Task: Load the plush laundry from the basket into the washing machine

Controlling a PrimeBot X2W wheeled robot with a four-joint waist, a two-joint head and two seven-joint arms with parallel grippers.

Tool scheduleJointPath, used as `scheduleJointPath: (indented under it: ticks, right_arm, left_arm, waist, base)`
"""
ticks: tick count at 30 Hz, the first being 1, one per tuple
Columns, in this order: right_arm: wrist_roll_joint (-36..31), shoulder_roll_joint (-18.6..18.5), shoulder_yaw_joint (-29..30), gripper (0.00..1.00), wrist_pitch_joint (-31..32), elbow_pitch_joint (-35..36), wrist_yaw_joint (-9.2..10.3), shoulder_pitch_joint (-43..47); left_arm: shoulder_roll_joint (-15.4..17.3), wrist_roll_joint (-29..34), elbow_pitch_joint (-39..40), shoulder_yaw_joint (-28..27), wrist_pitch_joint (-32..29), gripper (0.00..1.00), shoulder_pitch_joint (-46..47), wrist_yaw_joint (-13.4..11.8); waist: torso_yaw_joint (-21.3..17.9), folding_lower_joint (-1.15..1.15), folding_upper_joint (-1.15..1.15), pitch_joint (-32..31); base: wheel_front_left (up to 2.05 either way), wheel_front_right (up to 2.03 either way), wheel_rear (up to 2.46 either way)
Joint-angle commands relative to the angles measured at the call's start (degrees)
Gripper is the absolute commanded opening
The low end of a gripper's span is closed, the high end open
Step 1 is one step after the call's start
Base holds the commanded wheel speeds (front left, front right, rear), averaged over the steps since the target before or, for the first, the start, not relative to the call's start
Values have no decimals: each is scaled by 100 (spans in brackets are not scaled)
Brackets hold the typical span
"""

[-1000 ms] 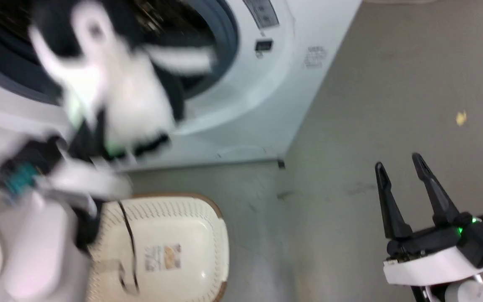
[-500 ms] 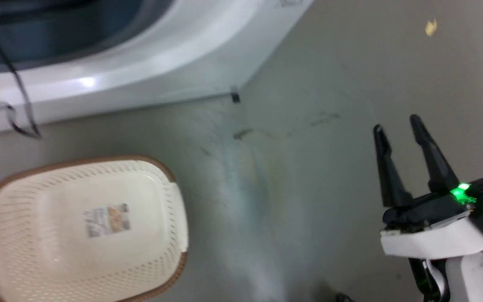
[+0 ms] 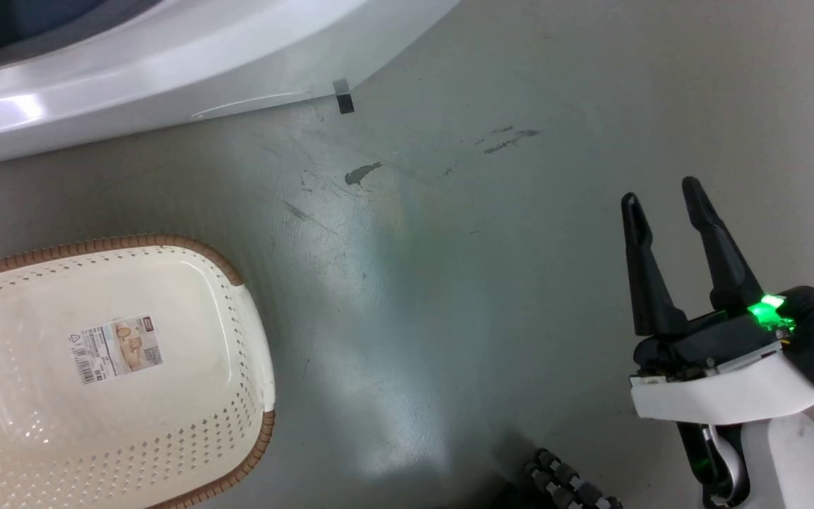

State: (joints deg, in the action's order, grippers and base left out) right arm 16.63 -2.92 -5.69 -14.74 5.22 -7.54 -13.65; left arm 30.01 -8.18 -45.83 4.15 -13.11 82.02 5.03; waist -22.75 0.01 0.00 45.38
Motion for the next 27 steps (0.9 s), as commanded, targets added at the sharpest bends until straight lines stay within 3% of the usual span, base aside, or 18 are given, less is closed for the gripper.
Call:
scheduleJointPath:
  ticks: [1, 3, 4, 5, 12, 20, 27]
  right_arm:
    - [-20, 4, -24, 100, -26, -19, 5, -95]
    - [-60, 4, -16, 100, -26, -28, 5, -100]
    - [-154, 4, 58, 100, -26, -18, 5, -104]
    - [-201, 4, 96, 100, -26, -13, 5, -102]
    - [-644, 4, 329, 100, -26, 12, 5, 59]
    - [-1217, 4, 501, 100, -26, -2, 5, 443]
    - [-1406, 4, 639, 100, -26, -36, 5, 782]
  left_arm:
    - [24, 36, -74, 69, 67, 0, 61, 43]
    - [15, 27, -207, 131, 156, 0, 20, 77]
    - [-13, -3, -373, 176, 378, 15, -100, 98]
    - [-30, -18, -420, 180, 477, 97, -149, 99]
    - [-357, -265, -759, 253, 1182, 100, -679, 169]
    - [-999, -799, -919, 330, 2381, 100, -1847, 235]
    - [-1386, -1272, 62, 296, 2803, 100, -3519, 244]
  waist:
    - [16, -1, 0, -6]
    - [53, -1, 0, -49]
    - [131, -1, 0, -177]
    - [167, -1, 0, -234]
    - [610, -1, 0, -883]
    - [1298, -1, 0, -2076]
    - [1675, -1, 0, -3024]
  base:
    - [0, 0, 0]
    - [0, 0, 0]
    - [0, 0, 0]
    - [0, 0, 0]
    - [0, 0, 0]
    - [0, 0, 0]
    - [0, 0, 0]
